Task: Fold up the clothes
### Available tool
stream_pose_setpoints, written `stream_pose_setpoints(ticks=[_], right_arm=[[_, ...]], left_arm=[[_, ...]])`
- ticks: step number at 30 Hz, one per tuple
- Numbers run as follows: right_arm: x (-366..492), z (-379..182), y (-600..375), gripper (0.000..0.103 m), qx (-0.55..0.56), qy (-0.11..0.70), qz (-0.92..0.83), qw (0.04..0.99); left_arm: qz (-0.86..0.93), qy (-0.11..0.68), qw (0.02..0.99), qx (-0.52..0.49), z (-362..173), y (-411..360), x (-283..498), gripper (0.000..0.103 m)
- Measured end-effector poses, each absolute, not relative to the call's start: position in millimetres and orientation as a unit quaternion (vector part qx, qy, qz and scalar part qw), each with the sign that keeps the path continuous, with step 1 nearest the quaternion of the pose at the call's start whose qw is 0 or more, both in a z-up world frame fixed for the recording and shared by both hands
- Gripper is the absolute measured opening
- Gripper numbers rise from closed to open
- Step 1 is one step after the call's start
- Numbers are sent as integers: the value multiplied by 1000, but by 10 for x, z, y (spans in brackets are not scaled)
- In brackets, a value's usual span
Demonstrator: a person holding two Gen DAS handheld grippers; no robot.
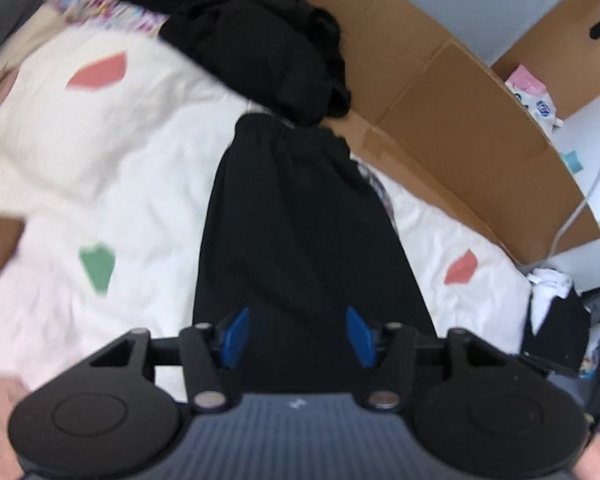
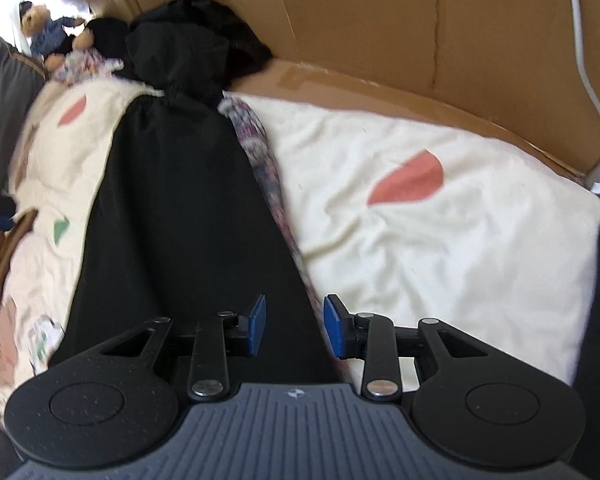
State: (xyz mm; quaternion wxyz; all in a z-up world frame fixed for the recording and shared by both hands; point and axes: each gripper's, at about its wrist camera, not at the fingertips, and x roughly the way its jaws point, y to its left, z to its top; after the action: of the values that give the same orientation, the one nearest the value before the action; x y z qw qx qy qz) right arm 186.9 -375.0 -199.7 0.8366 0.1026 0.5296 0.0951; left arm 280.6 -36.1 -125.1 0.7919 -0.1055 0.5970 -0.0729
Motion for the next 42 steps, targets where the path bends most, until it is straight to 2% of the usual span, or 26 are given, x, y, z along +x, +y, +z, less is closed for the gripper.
stream_pose_setpoints(ticks=[4,8,23,25,27,32,36,38,40,41,42], right_arm=[[1967,-2056,-3658,36,118,507,94,848],[2112,-2118,-3477,36,95,496,106,857],[2423,-2537,-3367,36,98,474,118,867],[2436,-2559,-3427,36,101,472,119,868],[2430,-2578,-3482,36,110,467,125,868],[2443,-2618,-3506,36,118,470,142,863],[2480,-2637,-3482,36,122,467,157,862],[2485,-2659,-3470,36,122,469,160,860],[2488,-2689,-3459,34,124,474,164,856],[2490,-2706,-3452,28,124,478,166,854],[2492,-2725,-3445,17,123,482,168,851]], left_arm=[[-89,586,803,-68,-1325,-495,3044,58],[-105,581,805,-57,-1440,-570,3299,63],[-37,609,771,-186,-1923,-913,4116,61],[-28,610,770,-186,-1992,-1013,4179,51],[-22,611,771,-178,-2066,-1084,4218,29],[18,632,753,-181,-2285,-1144,4256,28],[31,633,749,-192,-2360,-1150,4287,37],[34,633,749,-190,-2376,-1170,4305,34],[36,634,752,-174,-2387,-1205,4306,16],[34,634,755,-166,-2382,-1217,4295,4],[30,632,757,-160,-2364,-1222,4272,2]])
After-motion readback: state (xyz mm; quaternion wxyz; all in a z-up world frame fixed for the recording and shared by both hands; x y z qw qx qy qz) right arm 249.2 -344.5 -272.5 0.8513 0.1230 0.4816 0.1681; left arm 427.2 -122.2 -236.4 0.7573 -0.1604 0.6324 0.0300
